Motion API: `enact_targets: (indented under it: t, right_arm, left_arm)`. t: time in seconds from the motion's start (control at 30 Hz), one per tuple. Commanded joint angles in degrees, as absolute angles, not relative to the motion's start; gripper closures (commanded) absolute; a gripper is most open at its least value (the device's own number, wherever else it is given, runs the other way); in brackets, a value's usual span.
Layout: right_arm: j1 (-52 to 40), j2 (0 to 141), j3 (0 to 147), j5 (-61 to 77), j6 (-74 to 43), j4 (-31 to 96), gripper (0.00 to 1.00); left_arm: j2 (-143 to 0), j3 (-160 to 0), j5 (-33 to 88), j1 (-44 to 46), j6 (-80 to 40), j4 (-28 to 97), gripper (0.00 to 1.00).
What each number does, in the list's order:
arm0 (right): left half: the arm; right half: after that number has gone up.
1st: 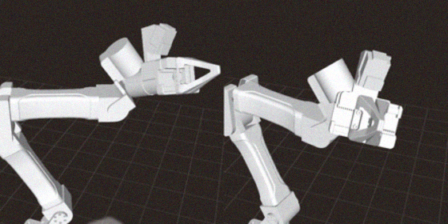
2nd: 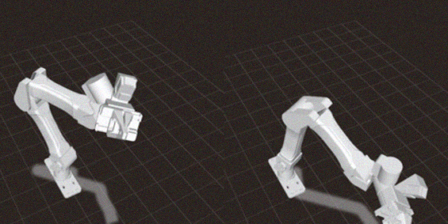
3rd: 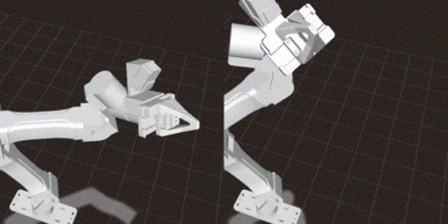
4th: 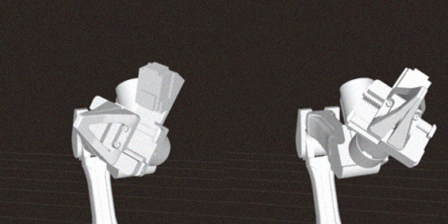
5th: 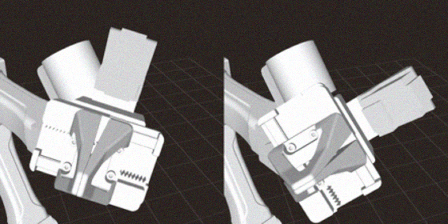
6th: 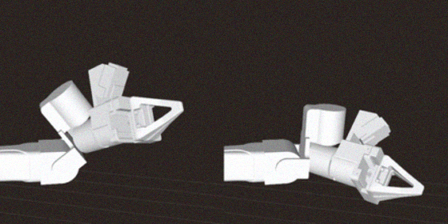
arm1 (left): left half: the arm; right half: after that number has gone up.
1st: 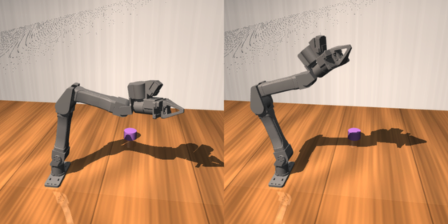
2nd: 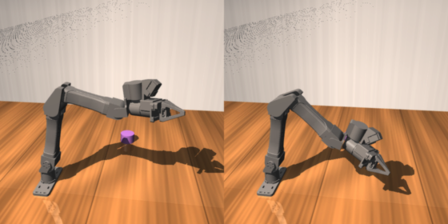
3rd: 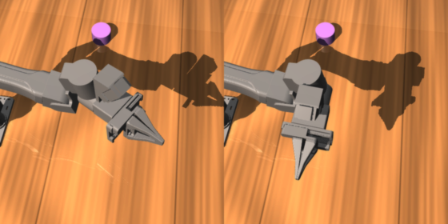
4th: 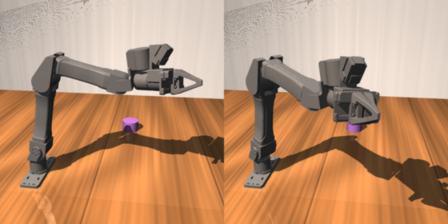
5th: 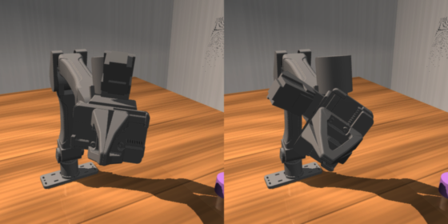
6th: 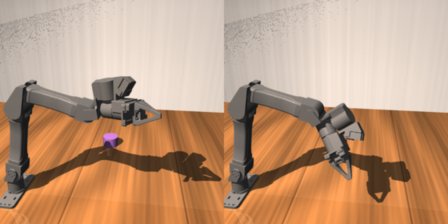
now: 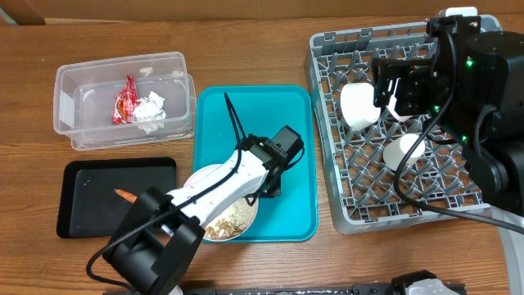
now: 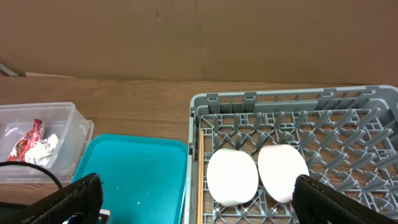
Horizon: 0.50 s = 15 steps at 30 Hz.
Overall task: Sort waste into correct bins and load items into the dishwasher
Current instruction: 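Move left gripper to the white plate of food scraps, then grasp the white plate rim with left gripper and lift it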
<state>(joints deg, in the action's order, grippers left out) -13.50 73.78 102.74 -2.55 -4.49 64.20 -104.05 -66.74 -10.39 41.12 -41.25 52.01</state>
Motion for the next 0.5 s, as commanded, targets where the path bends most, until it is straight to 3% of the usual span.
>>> enact_targets:
  t: [0.0, 0.13, 0.37, 0.47]
  right_arm:
    - [-13.3, 73.8, 102.7, -2.9, -4.7, 64.0, 0.00]
    - [-13.3, 73.8, 102.7, -2.9, -4.7, 64.0, 0.00]
    - [-13.3, 73.8, 102.7, -2.9, -4.7, 64.0, 0.00]
    - [-13.3, 73.8, 102.7, -2.9, -4.8, 64.0, 0.00]
  left_arm:
    - [-106.8, -67.0, -12.4, 40.9, -37.2, 50.8, 0.60]
    - [-108.7, -67.0, -12.4, 40.9, -33.6, 48.8, 0.61]
    - [-109.0, -67.2, -13.1, 40.9, -29.7, 46.8, 0.84]
    - [-109.0, -67.3, -14.6, 40.9, -28.6, 46.4, 0.87]
